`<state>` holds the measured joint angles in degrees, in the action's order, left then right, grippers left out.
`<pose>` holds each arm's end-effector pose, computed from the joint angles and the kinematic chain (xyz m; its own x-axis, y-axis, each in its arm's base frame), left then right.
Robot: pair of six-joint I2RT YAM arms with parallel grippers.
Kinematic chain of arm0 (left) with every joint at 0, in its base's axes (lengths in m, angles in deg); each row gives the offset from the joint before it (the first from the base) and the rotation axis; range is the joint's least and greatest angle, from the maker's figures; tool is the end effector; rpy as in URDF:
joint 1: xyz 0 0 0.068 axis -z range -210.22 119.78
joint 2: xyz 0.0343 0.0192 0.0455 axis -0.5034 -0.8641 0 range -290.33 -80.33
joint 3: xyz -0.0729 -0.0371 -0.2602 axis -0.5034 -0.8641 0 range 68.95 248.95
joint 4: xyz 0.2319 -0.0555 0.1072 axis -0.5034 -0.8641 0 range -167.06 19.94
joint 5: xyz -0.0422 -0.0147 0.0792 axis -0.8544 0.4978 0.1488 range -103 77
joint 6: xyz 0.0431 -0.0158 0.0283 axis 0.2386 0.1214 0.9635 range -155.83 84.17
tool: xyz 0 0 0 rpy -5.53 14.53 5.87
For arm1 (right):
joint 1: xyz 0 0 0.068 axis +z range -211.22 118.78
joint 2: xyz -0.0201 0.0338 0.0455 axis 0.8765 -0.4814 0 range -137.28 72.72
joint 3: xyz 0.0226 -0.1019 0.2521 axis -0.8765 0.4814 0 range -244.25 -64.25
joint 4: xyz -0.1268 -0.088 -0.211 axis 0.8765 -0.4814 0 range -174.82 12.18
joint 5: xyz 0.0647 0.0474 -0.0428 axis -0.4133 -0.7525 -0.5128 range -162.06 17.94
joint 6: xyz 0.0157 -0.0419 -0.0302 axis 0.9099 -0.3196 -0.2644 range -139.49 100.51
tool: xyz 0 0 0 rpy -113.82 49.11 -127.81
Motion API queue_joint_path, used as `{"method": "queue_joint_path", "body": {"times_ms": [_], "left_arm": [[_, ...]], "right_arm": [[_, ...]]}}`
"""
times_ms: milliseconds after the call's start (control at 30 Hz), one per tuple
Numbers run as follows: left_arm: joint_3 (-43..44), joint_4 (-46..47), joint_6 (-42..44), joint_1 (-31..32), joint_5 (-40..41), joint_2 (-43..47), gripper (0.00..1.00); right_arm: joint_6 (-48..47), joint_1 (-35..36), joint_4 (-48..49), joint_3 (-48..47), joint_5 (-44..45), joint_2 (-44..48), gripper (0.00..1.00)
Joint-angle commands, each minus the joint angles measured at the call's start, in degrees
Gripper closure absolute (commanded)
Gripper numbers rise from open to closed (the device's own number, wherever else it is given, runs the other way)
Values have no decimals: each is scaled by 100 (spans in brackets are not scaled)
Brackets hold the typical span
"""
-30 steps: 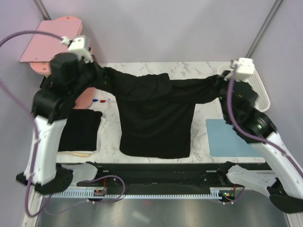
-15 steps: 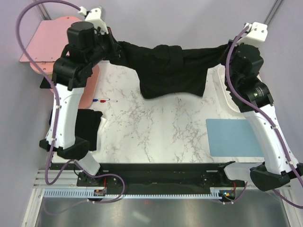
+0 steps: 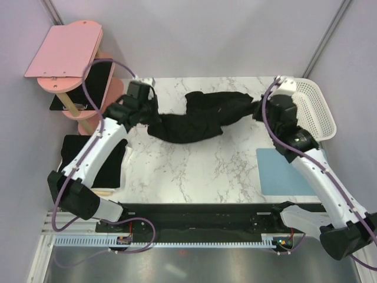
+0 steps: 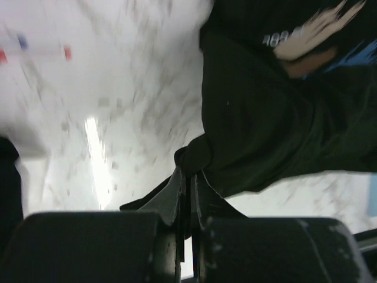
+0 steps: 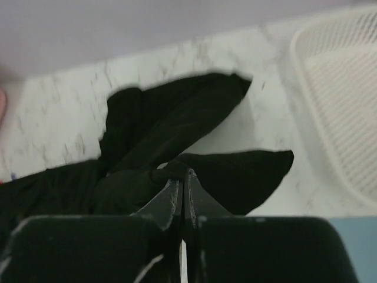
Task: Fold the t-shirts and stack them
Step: Flatten out the tshirt
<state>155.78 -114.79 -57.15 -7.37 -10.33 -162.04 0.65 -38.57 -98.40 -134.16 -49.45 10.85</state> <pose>0.2817 -0.1170 0.3865 -0.6763 -0.1092 -0.7285 0.1169 0.9605 -0.2525 0.2213 0.0774 0.4167 -0.1913 0.2647 -0.9452 0.0604 0.9643 0.2578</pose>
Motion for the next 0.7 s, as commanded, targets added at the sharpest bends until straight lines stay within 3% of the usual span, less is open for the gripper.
{"method": "queue_joint_path", "body": {"times_ms": [0, 200, 333, 367, 400, 433, 467, 500, 633, 667], "left_arm": [[-1684, 447, -873, -44, 22, 524, 98], [-2258, 264, -1207, -394, 251, 446, 98], [-2030, 79, -1121, -641, 365, 297, 93], [-1855, 18, -1102, -676, 382, 253, 78], [-1775, -18, -1067, -738, 365, 226, 71], [-1687, -88, -1032, -747, 382, 165, 54], [-1530, -149, -1049, -747, 444, 138, 7], [-1467, -167, -1058, -747, 540, 129, 1], [-1282, -212, -1006, -756, 585, 191, 0], [-1247, -194, -997, -756, 559, 199, 0]], "right_arm": [[1279, 89, 263, 1834, -1327, 262, 100], [1817, 966, 791, 3271, -1426, 360, 100], [1958, 1636, 1099, 3370, -1365, -158, 100], [1959, 1854, 1161, 3344, -1365, -298, 100], [1985, 1970, 1266, 3283, -1365, -578, 100], [1994, 2101, 1345, 3256, -1382, -720, 100], [2002, 2364, 1424, 3221, -1434, -861, 100], [2011, 2506, 1556, 3125, -1444, -1149, 100], [2073, 3165, 1811, 2790, -1619, -1854, 99], [2047, 3358, 1916, 2659, -1698, -1968, 89]]}}
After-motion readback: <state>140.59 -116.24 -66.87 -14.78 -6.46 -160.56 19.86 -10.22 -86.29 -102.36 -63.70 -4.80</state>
